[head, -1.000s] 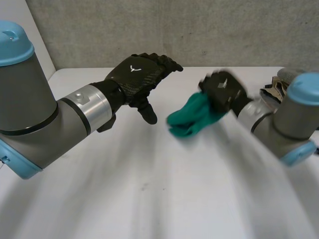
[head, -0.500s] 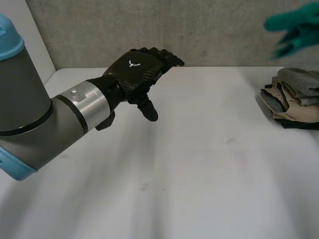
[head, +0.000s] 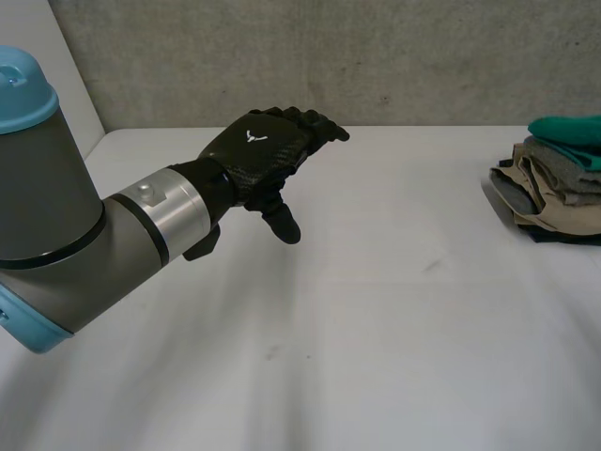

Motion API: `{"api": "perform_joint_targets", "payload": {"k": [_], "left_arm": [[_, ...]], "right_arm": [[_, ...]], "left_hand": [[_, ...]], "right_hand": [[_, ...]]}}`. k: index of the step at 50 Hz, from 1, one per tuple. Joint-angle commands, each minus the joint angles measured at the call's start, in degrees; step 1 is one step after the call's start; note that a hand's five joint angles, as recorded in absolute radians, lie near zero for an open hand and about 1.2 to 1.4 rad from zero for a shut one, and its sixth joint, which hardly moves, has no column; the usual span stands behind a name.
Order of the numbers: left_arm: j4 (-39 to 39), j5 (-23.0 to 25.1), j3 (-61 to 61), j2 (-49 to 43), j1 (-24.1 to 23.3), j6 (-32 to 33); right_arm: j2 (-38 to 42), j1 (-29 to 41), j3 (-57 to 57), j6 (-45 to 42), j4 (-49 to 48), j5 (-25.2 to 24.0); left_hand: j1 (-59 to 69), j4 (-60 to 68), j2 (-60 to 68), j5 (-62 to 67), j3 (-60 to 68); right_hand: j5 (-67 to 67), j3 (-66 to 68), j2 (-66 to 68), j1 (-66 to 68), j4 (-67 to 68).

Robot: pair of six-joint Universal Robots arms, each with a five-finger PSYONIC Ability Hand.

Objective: Fold the laundry.

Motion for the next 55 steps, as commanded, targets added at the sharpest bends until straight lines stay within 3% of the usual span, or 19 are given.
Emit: {"api": "perform_joint_targets", "payload": {"k": [1, 10, 15, 18, 22, 25, 27, 33, 39, 44, 49, 55], "left_arm": [[0.0, 0.03, 0.09, 0.1, -0.04, 0.0], [0.0, -0.06, 0.0, 0.1, 0.05, -0.09], [0.0, -0.06, 0.0, 0.89, 0.05, -0.09], [0.0, -0.15, -0.09, 2.12, 0.05, -0.18], [0.0, -0.15, -0.18, 3.53, 0.14, -1.14], [0.08, -0.15, -0.09, 4.85, 0.57, -2.28], [0.43, -0.23, 0.0, 5.72, 0.84, -2.98], [1.58, -3.48, -0.09, 8.1, 2.94, -4.92], [1.75, -14.36, -0.18, 10.73, 6.45, -5.36], [1.75, -21.58, -2.46, 11.62, 8.48, -4.83], [2.19, -23.7, -8.61, 12.67, 9.36, -4.75], [6.05, -23.44, -12.74, 13.9, 10.33, -4.75]], "right_arm": [[-9.52, -3.49, 3.83, -5.23, 9.37, -0.32], [-17.79, -8.06, 6.3, -8.41, 14.81, -1.11], [-20.96, -13.24, 2.71, -8.93, 22.53, 0.46], [-20.61, -13.69, -0.28, -9.11, 26.76, 3.97], [-20.69, -13.52, -6.51, -9.55, 33.61, 17.39], [-20.96, -12.73, -7.94, -9.46, 34.07, 22.95], [-21.75, -8.96, -8.2, -8.59, 32.58, 26.3], [-28.16, 5.62, -4.52, -6.04, 25.55, 27.72], [-35.36, 21.44, 5.32, 1.16, 20.54, 28.07], [-36.43, 32.95, 13.04, 3.63, 21.06, 28.59], [-35.9, 38.6, 20.0, 2.76, 20.01, 32.28], [-35.29, 39.92, 21.86, -0.41, 18.25, 35.36]], "left_hand": [[3.52, 3.26, 3.22, 2.45, 2.93], [3.19, 2.92, 2.89, 2.11, 2.59], [3.02, 2.76, 2.72, 1.95, 2.43], [2.52, 2.25, 2.21, 1.44, 1.92], [1.84, 1.58, 1.54, 0.77, 1.25], [1.84, 1.58, 1.54, 0.77, 1.25], [1.84, 1.58, 1.54, 0.77, 1.25], [1.84, 1.58, 1.54, 0.77, 1.25], [1.51, 1.24, 1.21, 0.43, 0.91], [0.16, -0.1, -0.14, -0.91, -0.43], [-0.34, -0.61, -0.65, -1.42, -0.94], [-0.51, -0.78, -0.81, -1.59, -1.11]], "right_hand": [[-33.79, -32.81, -31.65, -25.96, -33.05], [-33.79, -32.81, -31.65, -25.96, -33.05], [-33.79, -32.81, -31.65, -25.96, -33.05], [-33.79, -32.81, -31.65, -25.96, -33.05], [-33.79, -32.81, -31.65, -25.96, -33.05], [-33.79, -32.81, -31.65, -25.96, -33.05], [-33.79, -32.81, -31.65, -25.96, -33.05], [-33.79, -32.81, -31.65, -25.96, -33.05], [-33.79, -32.81, -31.65, -25.96, -33.05], [-33.79, -32.81, -31.65, -25.96, -33.05], [-33.79, -32.81, -31.65, -25.96, -33.05], [-33.79, -32.81, -31.65, -25.96, -33.05]]}}
